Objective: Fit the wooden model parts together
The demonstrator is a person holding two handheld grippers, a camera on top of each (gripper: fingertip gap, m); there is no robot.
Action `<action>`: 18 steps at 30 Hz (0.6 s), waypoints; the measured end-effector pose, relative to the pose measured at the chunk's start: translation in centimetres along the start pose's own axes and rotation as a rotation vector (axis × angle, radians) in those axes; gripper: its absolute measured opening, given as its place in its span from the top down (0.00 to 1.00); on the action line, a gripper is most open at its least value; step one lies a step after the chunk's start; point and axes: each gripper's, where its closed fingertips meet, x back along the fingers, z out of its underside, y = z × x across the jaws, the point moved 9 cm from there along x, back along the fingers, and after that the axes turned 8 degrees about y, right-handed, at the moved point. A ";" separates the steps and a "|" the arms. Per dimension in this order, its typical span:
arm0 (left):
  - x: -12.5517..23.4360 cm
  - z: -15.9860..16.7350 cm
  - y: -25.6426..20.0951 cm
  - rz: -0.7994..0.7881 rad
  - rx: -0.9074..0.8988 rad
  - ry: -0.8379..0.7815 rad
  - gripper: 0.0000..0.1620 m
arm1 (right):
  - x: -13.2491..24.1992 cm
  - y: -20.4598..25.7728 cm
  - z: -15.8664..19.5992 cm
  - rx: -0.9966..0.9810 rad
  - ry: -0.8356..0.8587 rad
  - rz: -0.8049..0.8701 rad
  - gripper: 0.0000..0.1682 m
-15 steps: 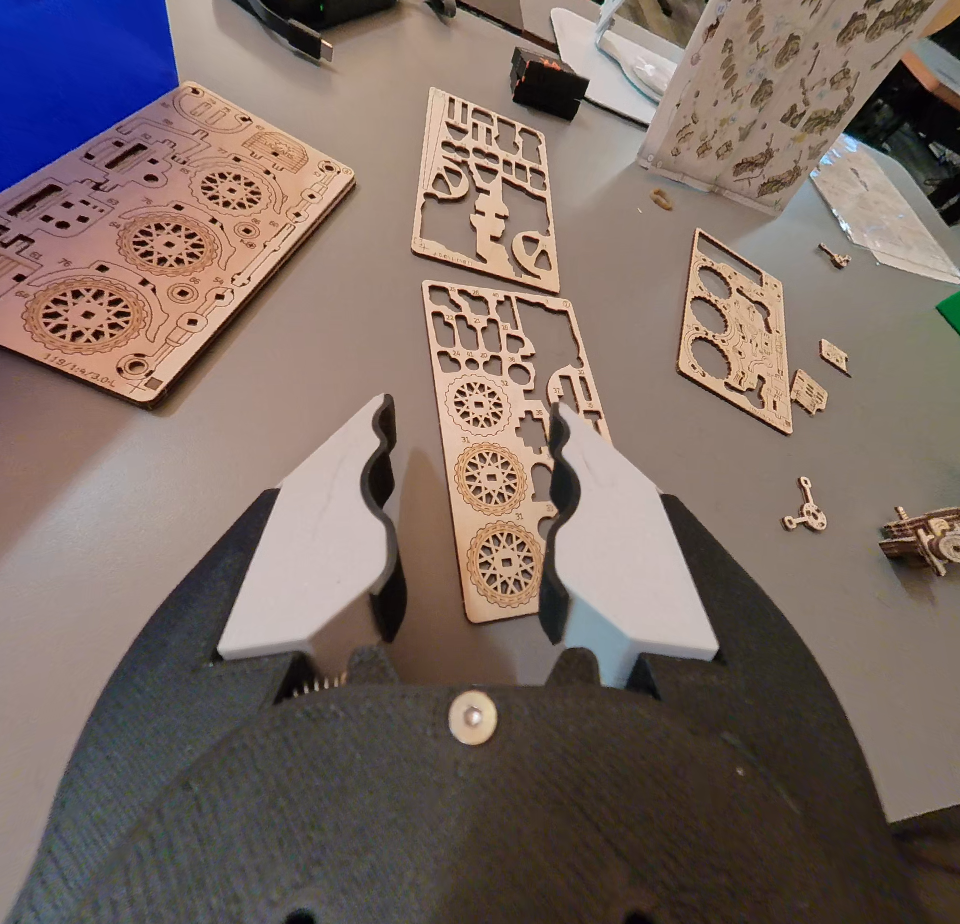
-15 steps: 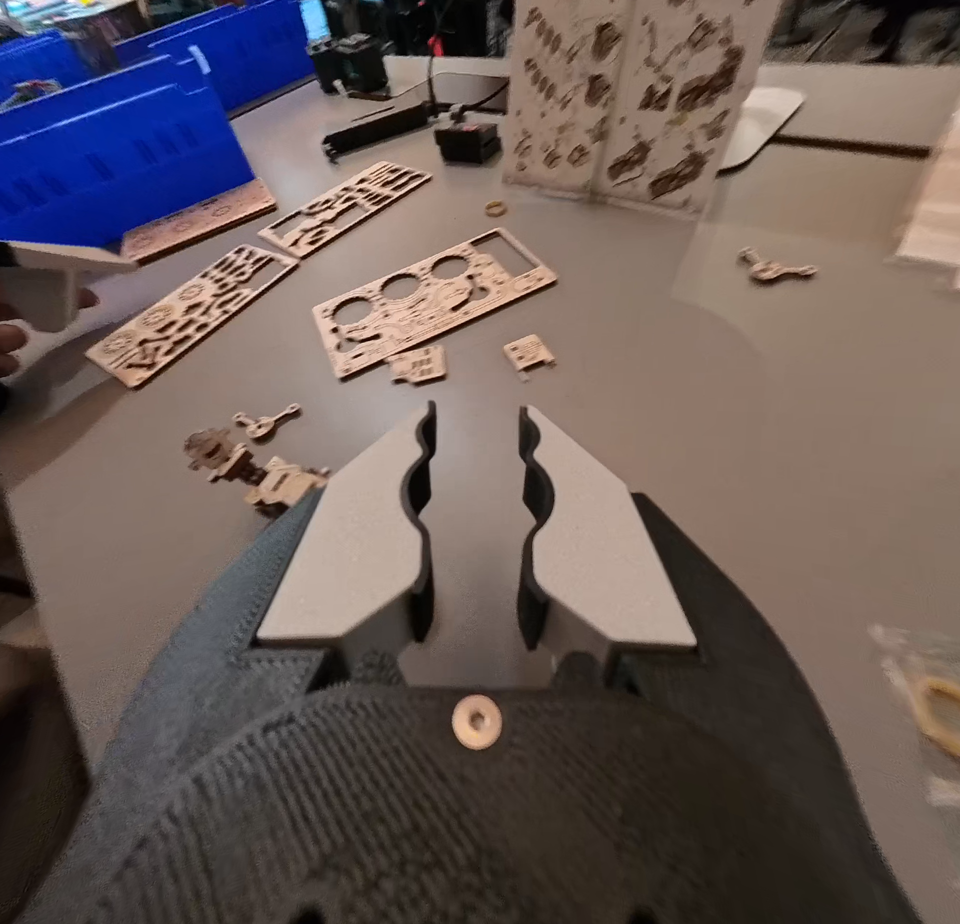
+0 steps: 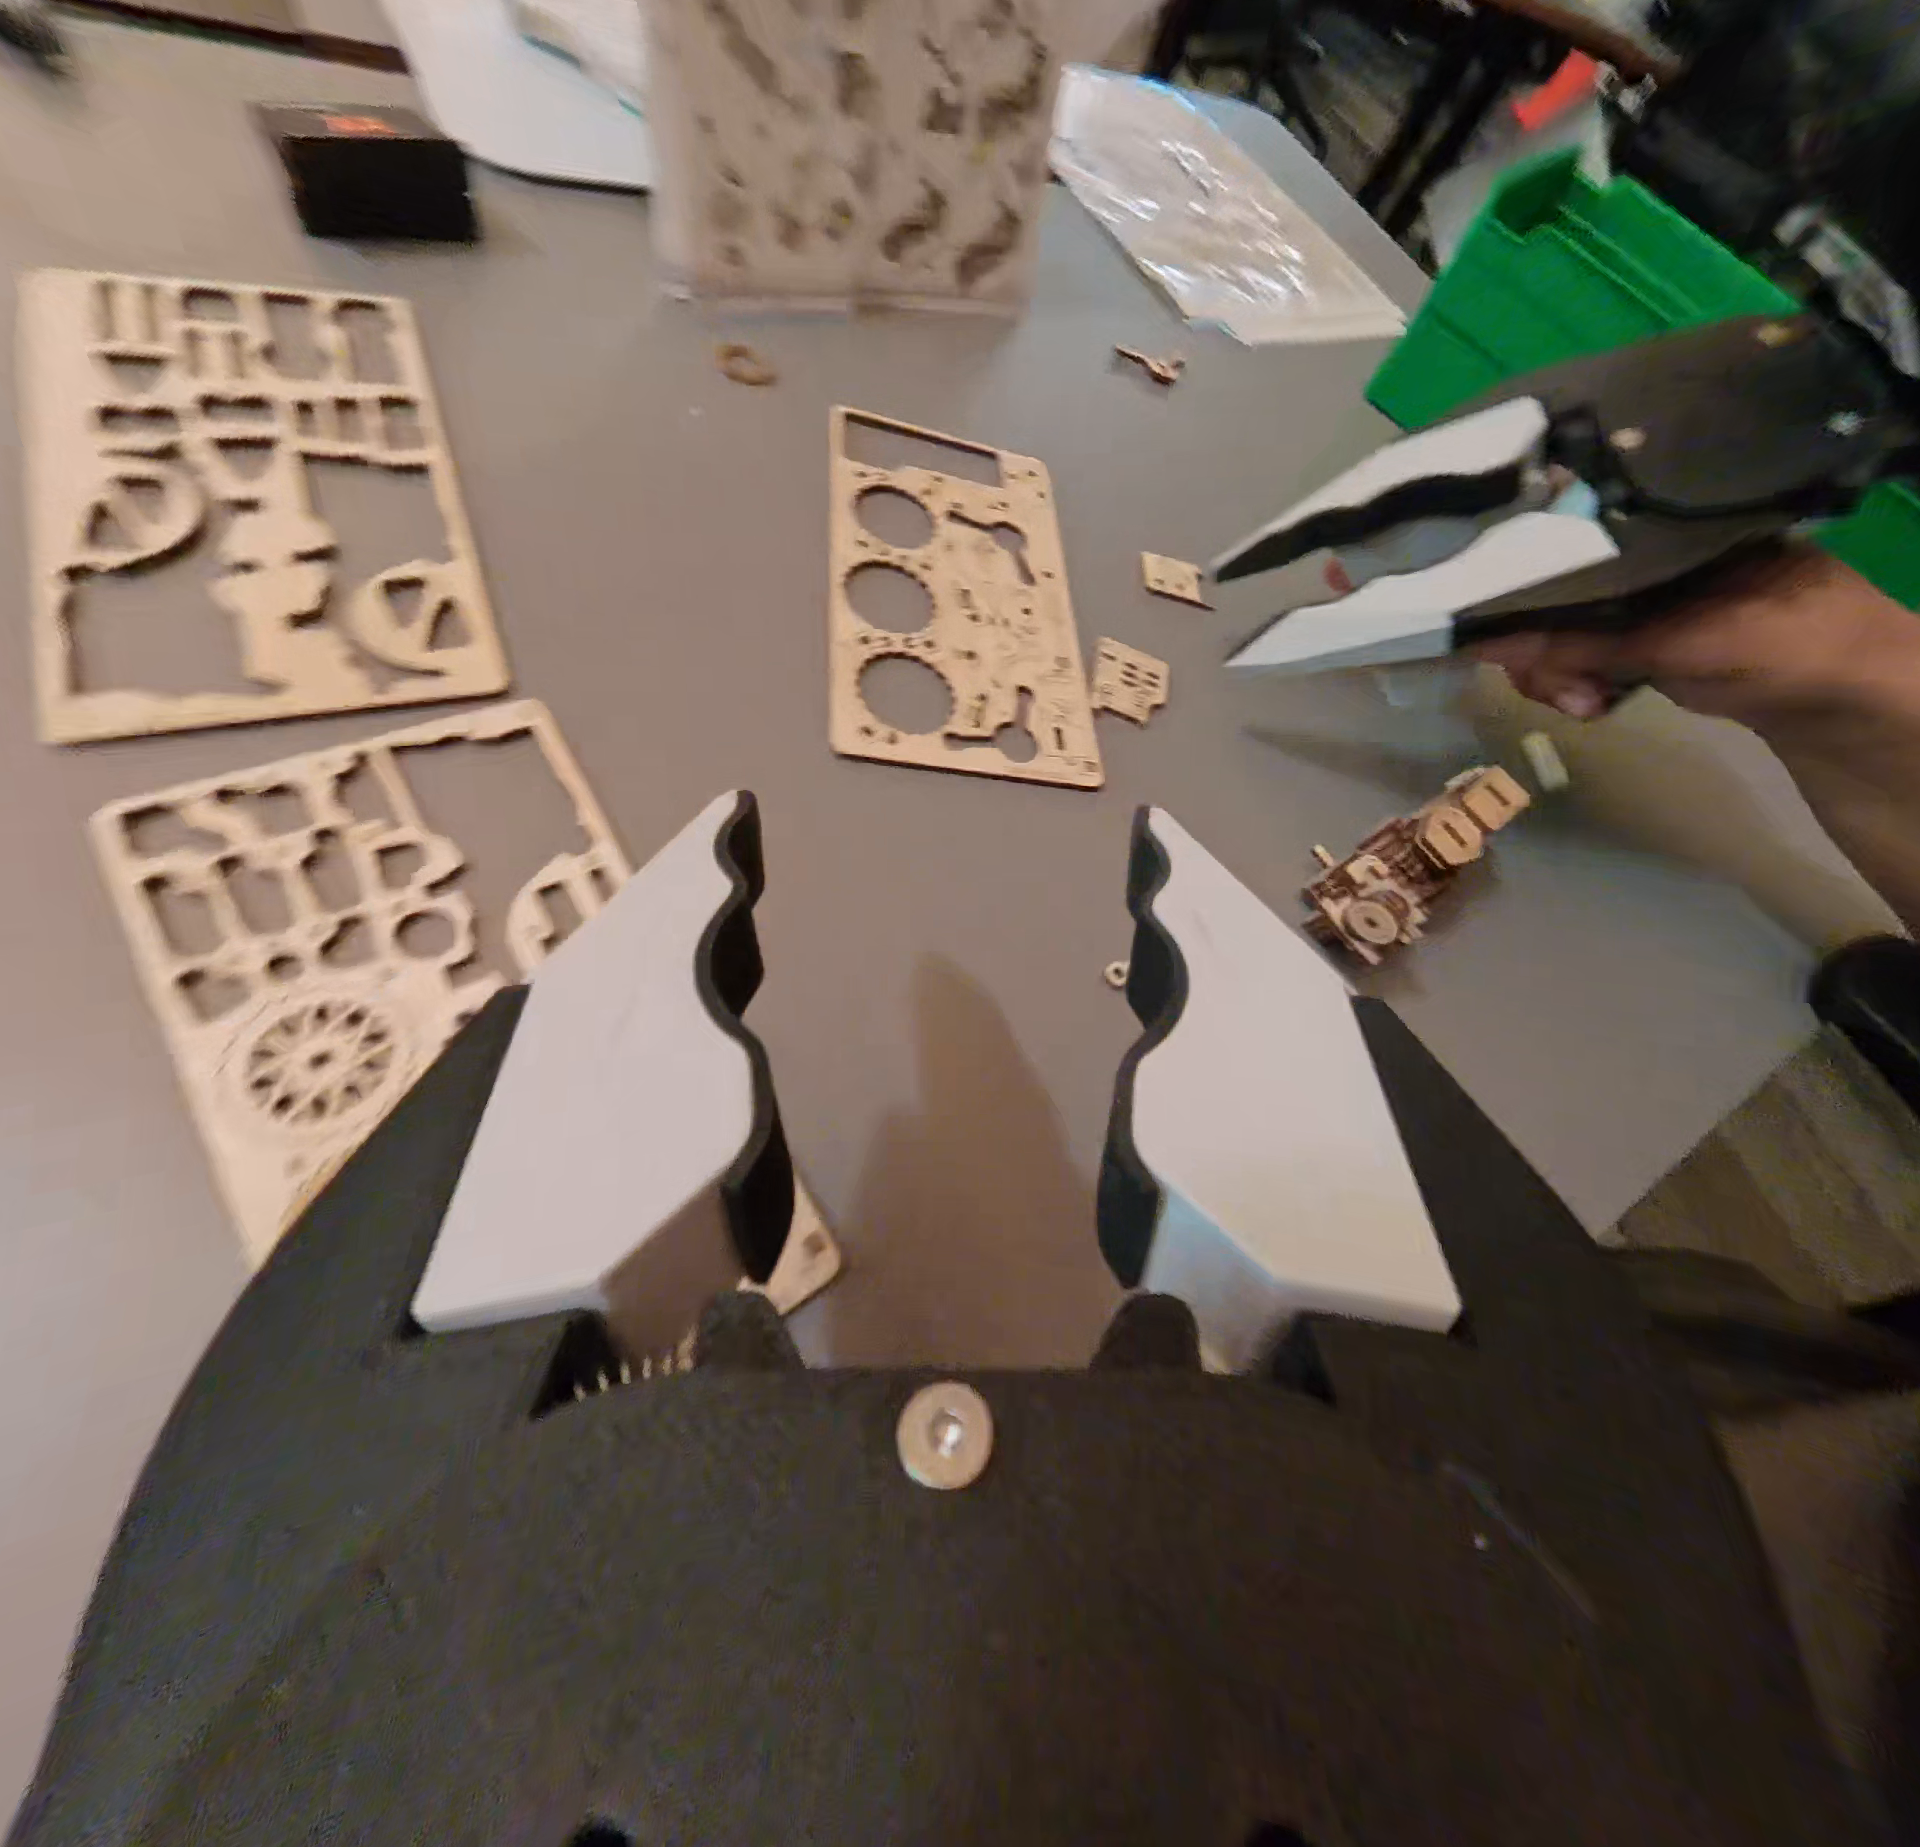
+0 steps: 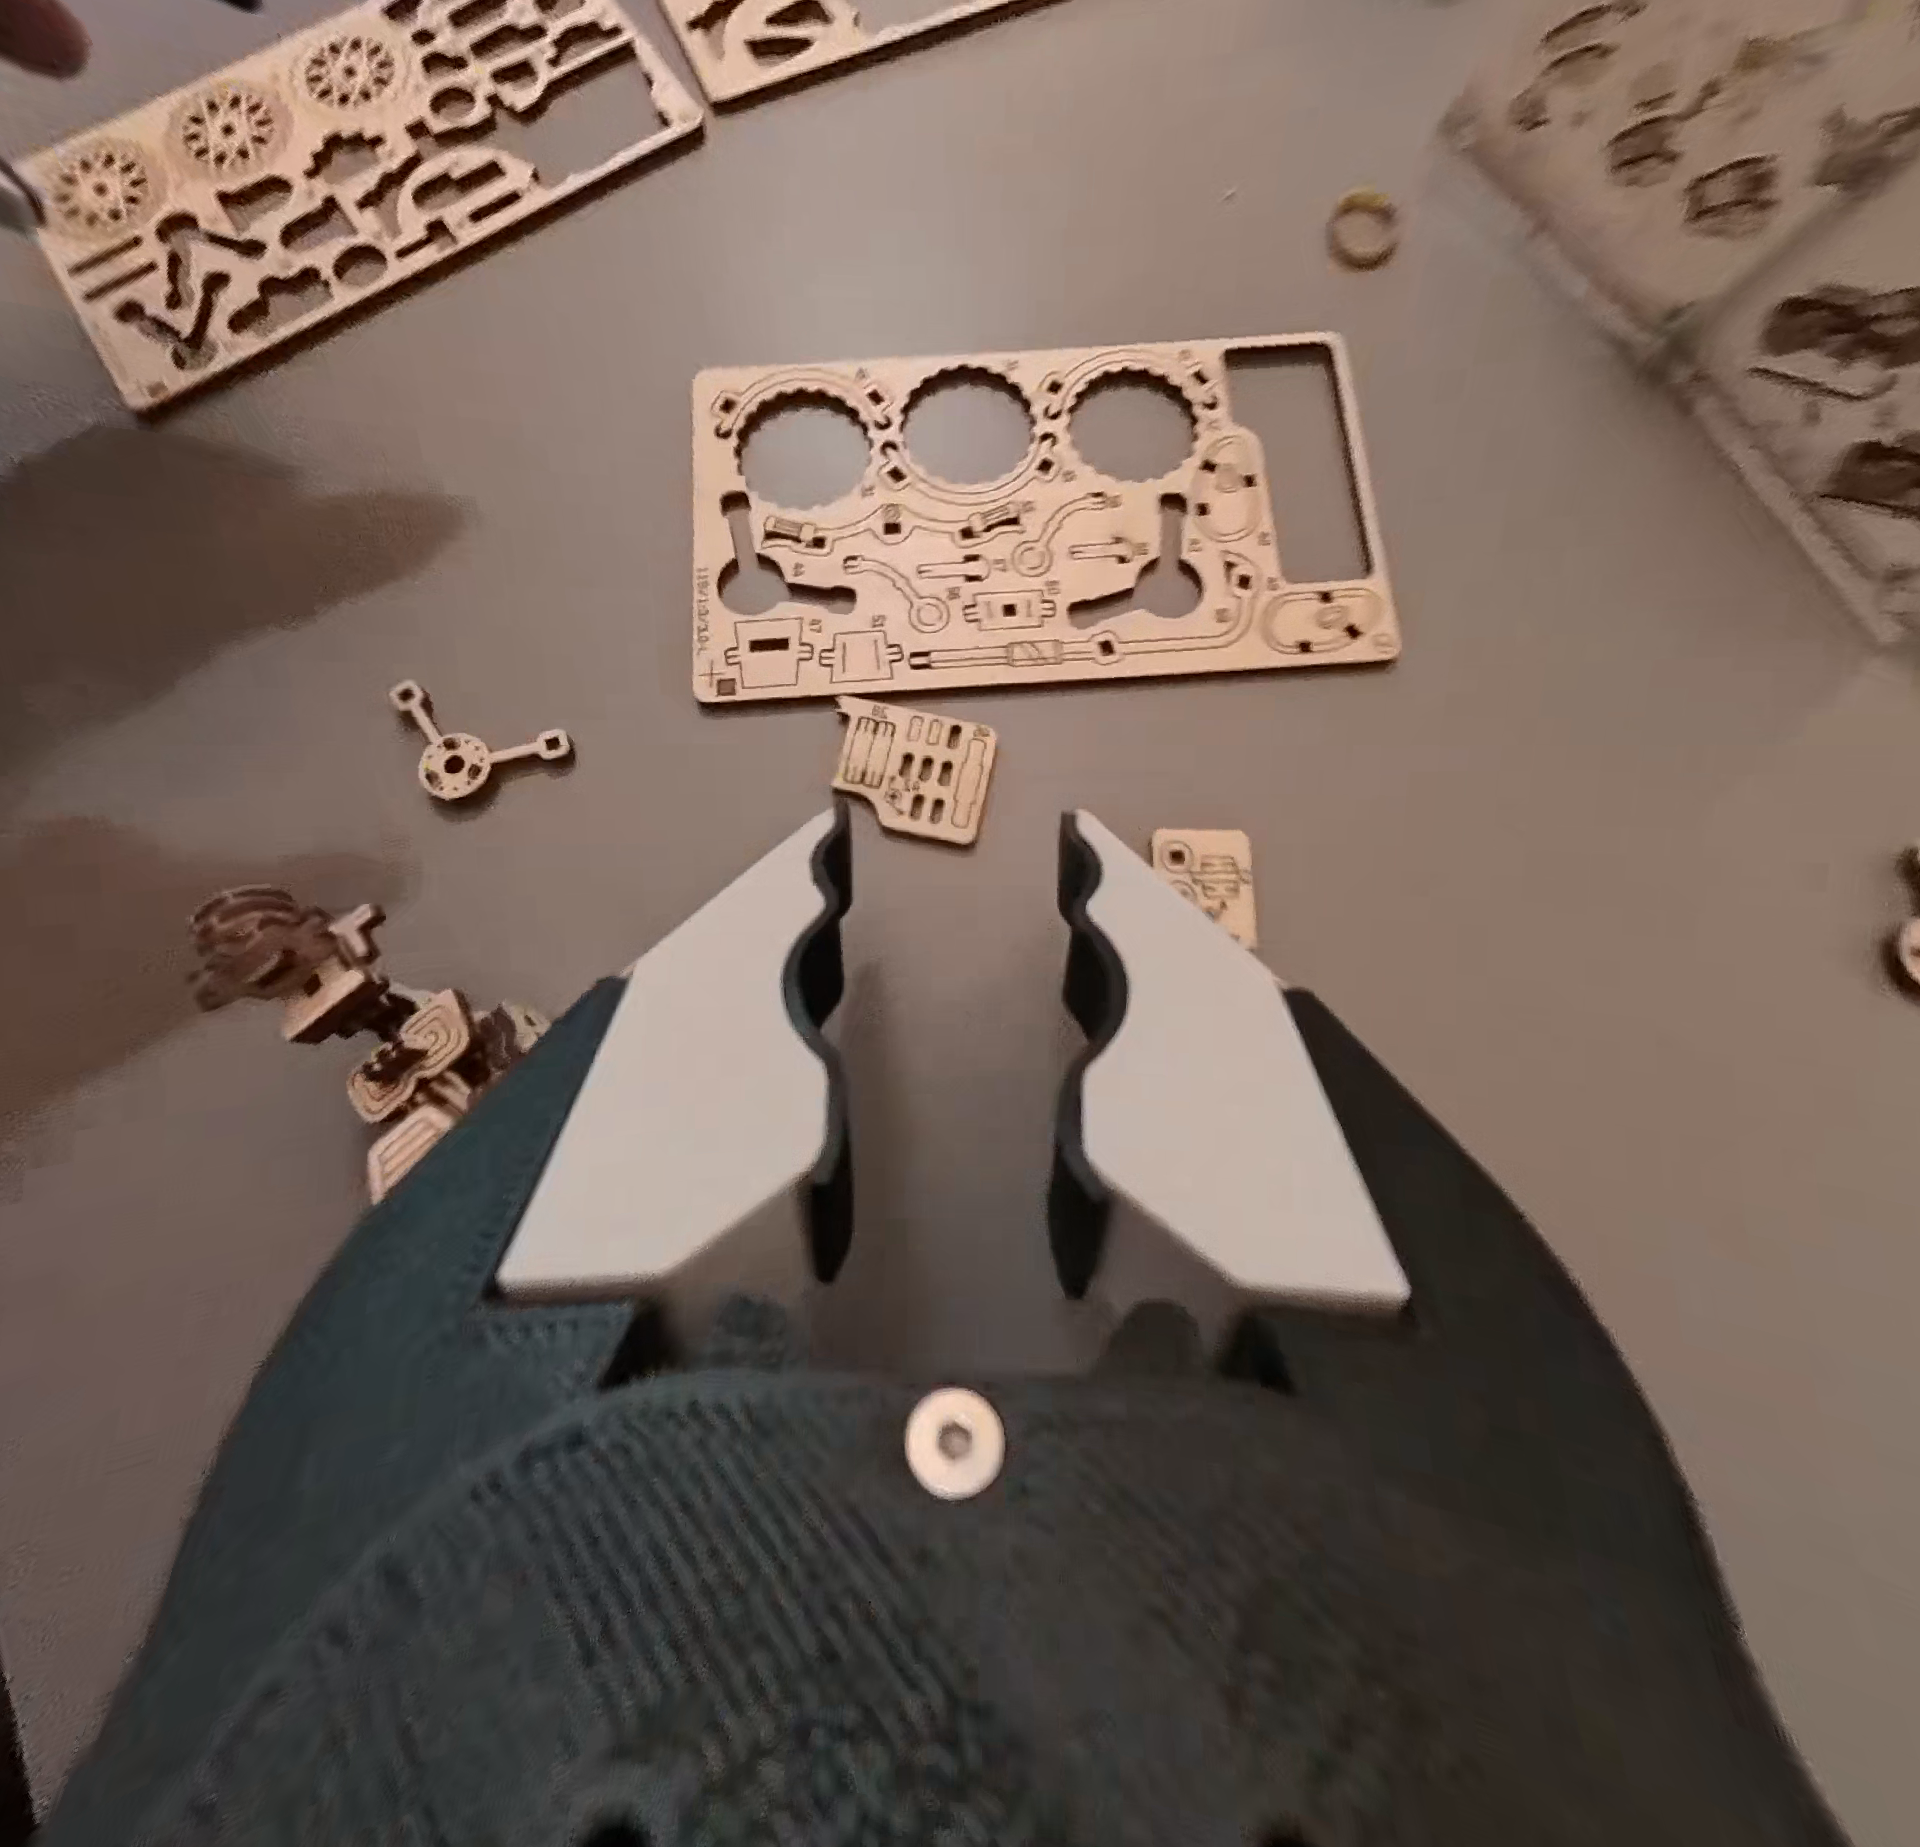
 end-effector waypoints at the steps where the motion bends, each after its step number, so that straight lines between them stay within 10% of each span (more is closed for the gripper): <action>1: -0.6 -0.4 -0.4 0.021 -0.026 0.015 0.57 | -0.4 -0.1 -0.1 0.011 0.007 -0.021 0.76; 10: -6.8 -2.4 -2.0 0.248 -0.012 0.095 0.58 | -3.4 -0.7 -0.7 0.103 0.030 -0.152 0.73; 18: -9.2 -4.2 -1.6 0.235 -0.119 0.037 0.60 | -3.3 -1.0 -0.8 0.074 0.021 -0.150 0.89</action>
